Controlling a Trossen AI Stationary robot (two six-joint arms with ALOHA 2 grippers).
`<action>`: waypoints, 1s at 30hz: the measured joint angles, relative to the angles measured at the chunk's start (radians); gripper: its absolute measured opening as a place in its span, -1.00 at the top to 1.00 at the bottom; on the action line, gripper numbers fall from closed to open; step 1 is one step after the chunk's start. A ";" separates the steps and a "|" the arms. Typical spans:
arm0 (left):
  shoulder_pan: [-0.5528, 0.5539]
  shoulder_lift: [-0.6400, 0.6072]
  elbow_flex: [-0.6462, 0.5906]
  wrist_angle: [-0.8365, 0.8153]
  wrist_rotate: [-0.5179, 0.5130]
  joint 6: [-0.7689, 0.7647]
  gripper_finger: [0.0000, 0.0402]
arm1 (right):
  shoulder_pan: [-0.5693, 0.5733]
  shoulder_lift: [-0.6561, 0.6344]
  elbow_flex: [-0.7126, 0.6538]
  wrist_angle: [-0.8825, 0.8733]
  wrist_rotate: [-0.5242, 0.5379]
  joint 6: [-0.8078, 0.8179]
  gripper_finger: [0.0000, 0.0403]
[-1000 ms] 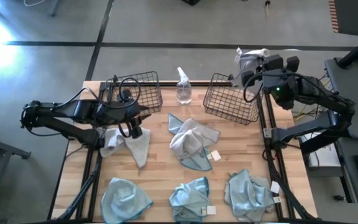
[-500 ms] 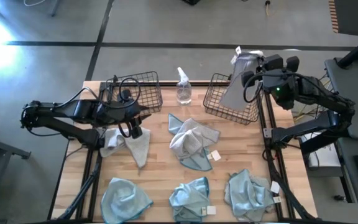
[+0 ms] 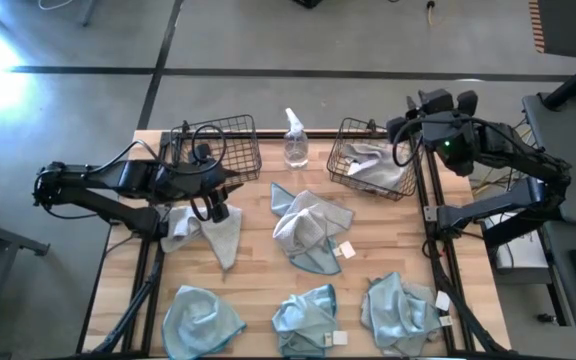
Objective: Sort microfiber towel by color & place in baskets
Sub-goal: Put the gray microfiber towel into the right black wire basket
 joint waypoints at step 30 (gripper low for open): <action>0.000 -0.021 0.000 -0.081 0.005 0.048 0.43 | 0.003 0.495 -0.001 -0.366 -0.792 0.275 0.60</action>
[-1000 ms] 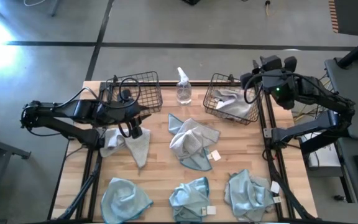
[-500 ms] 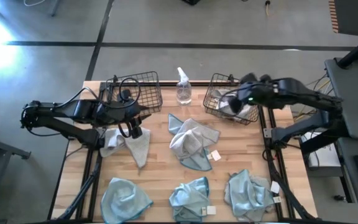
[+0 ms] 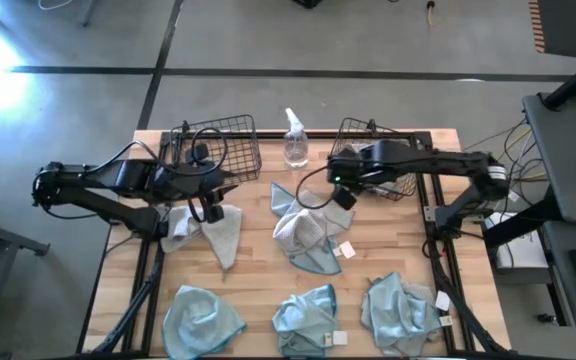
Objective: Sort microfiber towel by color & place in baskets
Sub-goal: Put the gray microfiber towel into the right black wire basket
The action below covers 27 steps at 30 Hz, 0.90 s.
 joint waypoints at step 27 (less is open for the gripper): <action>0.001 -0.209 -0.002 -0.214 -0.034 0.064 0.43 | 0.049 0.194 0.000 0.401 -0.109 0.136 0.57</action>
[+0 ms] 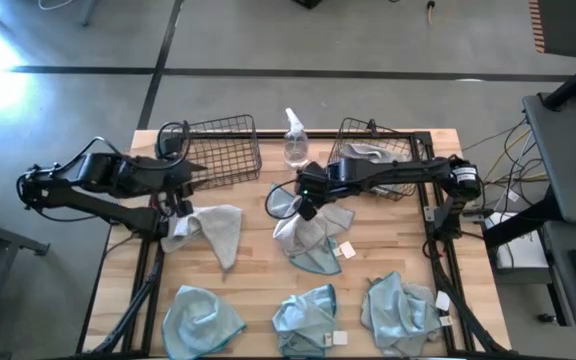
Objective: Sort microfiber towel by color & place in baskets
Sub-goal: Put the gray microfiber towel into the right black wire basket
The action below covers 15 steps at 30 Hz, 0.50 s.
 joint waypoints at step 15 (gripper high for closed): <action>0.000 -0.103 0.000 -0.030 -0.019 0.016 0.43 | 0.092 0.022 0.000 0.075 -0.119 -0.022 0.46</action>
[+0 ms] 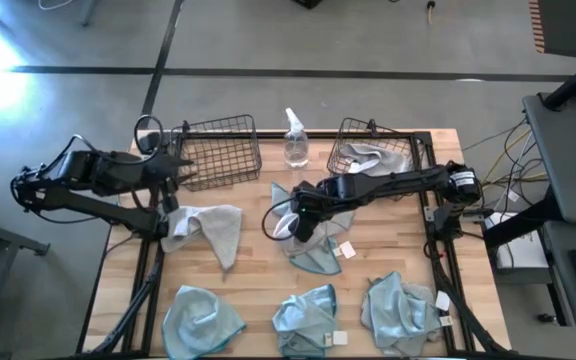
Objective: Sort microfiber towel by color & place in baskets
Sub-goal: Put the gray microfiber towel into the right black wire basket
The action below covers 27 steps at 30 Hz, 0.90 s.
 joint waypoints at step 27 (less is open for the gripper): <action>-0.001 0.006 0.000 0.076 0.004 -0.070 0.43 | 0.004 0.120 0.000 -0.093 -0.033 -0.086 0.52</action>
